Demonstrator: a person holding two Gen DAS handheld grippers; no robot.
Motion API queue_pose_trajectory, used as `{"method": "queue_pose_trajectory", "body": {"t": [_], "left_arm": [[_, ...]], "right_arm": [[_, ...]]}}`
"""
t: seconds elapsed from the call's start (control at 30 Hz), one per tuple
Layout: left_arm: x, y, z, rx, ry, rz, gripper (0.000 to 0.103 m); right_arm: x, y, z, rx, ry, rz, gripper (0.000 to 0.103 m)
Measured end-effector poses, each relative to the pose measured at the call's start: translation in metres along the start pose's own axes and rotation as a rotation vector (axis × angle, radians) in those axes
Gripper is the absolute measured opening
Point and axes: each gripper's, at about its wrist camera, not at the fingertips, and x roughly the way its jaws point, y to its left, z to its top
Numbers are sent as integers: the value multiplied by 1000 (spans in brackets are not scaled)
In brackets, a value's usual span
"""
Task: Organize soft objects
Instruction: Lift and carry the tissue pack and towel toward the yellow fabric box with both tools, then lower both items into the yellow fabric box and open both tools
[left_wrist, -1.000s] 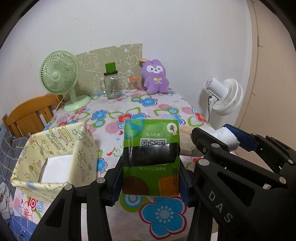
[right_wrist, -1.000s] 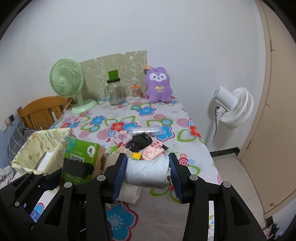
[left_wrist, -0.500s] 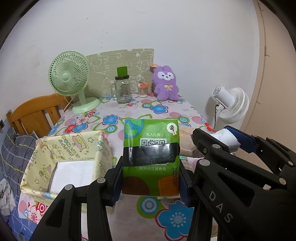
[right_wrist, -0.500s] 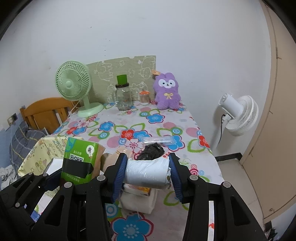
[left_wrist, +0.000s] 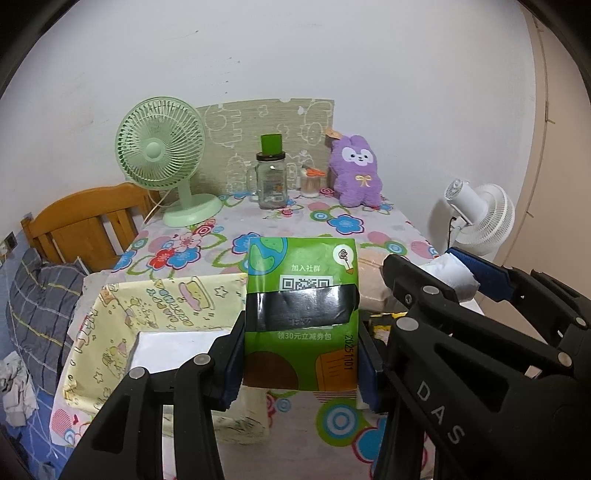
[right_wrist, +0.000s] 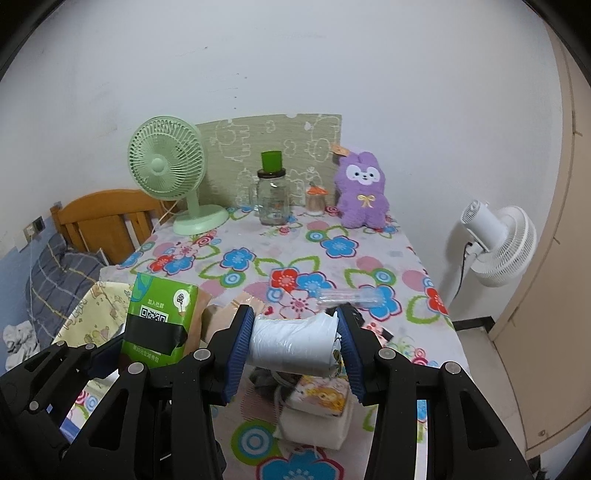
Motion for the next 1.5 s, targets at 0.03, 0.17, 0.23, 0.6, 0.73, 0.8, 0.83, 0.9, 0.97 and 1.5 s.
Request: {"method": "queue_pose_trajectory", "body": {"t": [0.03,0.17,0.23,0.6,0.73,0.8,0.83,0.9,0.97,1.5], "left_arm": [[0,3,1,0,0,2,52],[4,14,2,-3,8,21,52],[5,22,3,-8,12,25,52],[15,62,1,-17,41,42,52],[21,76,-1,-23,62,49,52],[24,85,-3,-30,71,54,52],[25,87,-4,-32,75,57,52],[29,96,-6,-39,85,65,52],[32,103,-7,-44,95,74,52],[69,146,-26,-52,210,110,53]], "right_arm": [[1,4,2,-5,-1,3,49],[10,15,5,-16,5,27,49],[13,22,6,-22,6,34,49],[32,61,9,-59,23,75,49],[41,75,9,-68,39,94,49],[46,83,8,-77,48,103,49],[48,86,8,-80,52,107,49],[54,95,8,-87,67,122,49],[59,102,7,-96,78,133,49],[103,144,-10,-142,191,186,49]]}}
